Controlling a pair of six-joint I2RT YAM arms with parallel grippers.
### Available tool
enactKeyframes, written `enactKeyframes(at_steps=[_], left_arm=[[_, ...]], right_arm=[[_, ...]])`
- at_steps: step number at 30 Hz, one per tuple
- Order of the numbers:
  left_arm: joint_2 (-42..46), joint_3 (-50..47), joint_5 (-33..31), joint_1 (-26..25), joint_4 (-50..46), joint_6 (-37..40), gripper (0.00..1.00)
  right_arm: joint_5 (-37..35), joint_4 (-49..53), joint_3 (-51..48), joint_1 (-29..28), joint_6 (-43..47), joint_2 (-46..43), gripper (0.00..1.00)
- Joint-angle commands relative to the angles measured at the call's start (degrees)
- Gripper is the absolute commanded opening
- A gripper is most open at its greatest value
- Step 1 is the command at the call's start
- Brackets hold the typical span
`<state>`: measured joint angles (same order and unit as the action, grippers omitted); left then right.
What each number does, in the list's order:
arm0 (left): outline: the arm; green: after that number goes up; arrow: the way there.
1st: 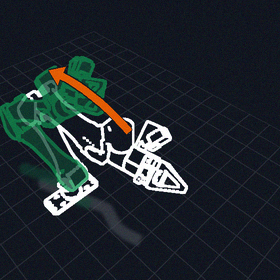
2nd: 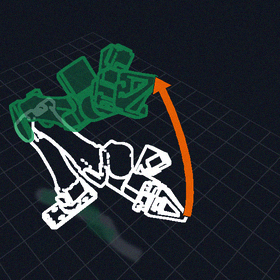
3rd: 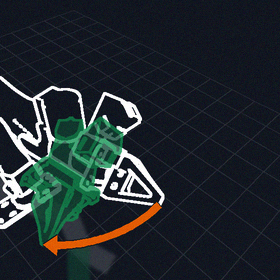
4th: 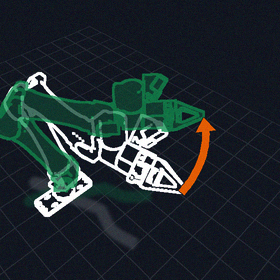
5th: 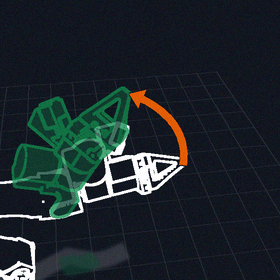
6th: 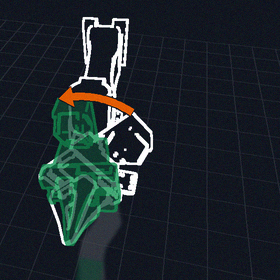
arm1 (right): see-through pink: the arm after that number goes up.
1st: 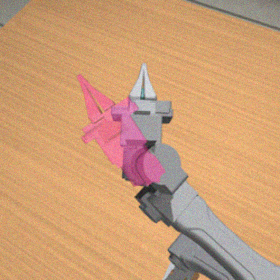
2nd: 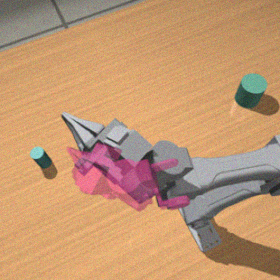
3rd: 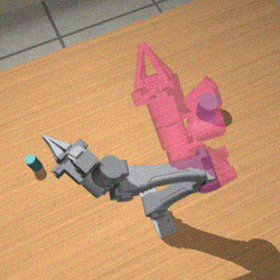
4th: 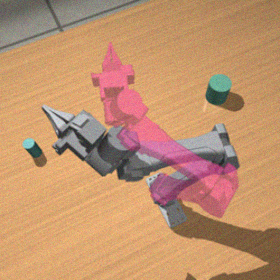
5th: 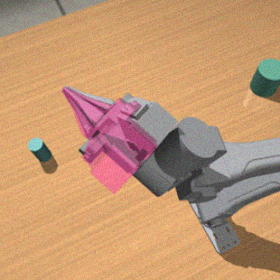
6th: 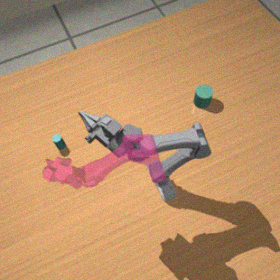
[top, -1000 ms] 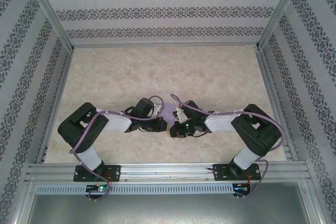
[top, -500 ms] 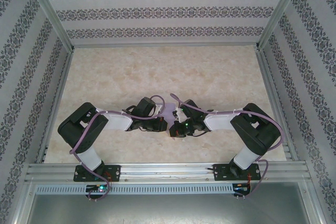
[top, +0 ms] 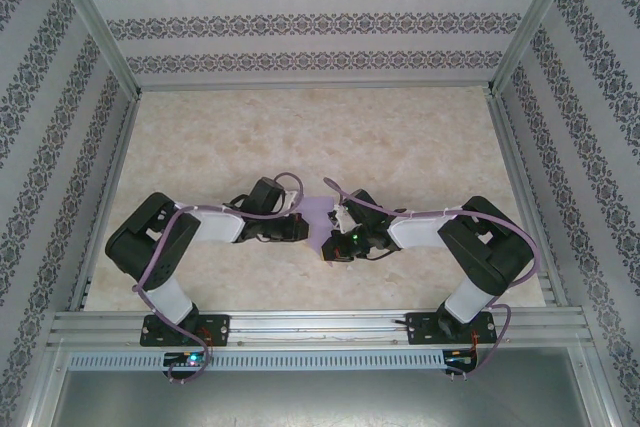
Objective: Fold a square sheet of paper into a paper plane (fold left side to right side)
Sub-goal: Third fold the triangle at the center of the table.
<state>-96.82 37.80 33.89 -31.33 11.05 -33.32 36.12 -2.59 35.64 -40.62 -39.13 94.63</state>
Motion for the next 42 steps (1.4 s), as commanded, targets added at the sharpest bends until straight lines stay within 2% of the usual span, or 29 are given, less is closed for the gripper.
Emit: enactKeyframes(at_steps=[1,9,17,24,33,42], left_arm=[[0.31,0.32,-5.58,2.97,-2.6,3.15,0.07],[0.2,1.71,-4.22,5.59,-2.51,4.47,0.08],[6.04,2.11,-4.07,6.03,-5.94,6.52,0.08],[10.08,-1.4,2.37,3.2,-1.94,4.85,0.07],[3.68,-0.83,3.84,-1.88,2.7,3.11,0.06],[-2.04,-0.36,-1.25,-2.07,0.91,2.76,0.04]], right_arm=[[-9.49,8.3,-2.24,-0.13,0.91,4.5,0.0],[-9.22,8.24,-1.98,-0.07,0.9,4.69,0.0],[-8.87,7.97,-1.63,0.02,0.81,4.42,0.0],[-9.48,7.69,-1.71,0.19,0.55,3.99,0.0],[-9.71,7.69,-1.98,0.45,0.46,4.34,0.0],[-7.69,6.68,-0.99,0.28,0.55,2.55,0.0]])
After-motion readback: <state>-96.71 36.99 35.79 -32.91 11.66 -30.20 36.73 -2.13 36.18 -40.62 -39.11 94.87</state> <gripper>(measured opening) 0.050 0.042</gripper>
